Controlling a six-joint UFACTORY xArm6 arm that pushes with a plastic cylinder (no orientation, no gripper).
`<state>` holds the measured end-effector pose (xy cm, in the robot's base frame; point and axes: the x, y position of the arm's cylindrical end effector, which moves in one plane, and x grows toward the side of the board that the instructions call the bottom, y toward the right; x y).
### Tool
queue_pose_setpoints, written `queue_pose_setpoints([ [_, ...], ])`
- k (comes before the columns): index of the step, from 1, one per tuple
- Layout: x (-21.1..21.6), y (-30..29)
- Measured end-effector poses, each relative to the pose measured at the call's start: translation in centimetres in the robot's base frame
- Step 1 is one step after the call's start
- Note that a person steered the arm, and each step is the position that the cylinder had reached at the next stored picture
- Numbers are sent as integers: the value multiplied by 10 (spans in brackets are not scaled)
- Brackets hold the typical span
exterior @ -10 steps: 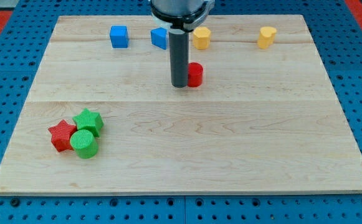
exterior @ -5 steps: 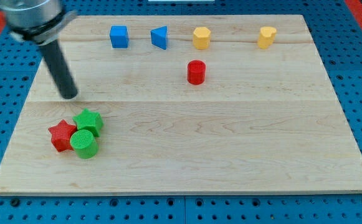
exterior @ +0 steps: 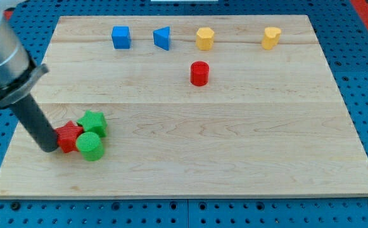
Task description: Push the group of blocks a bit right
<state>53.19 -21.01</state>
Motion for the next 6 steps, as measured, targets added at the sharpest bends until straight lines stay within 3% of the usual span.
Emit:
queue_pose_setpoints([
  [3,-19,80],
  [6,-32,82],
])
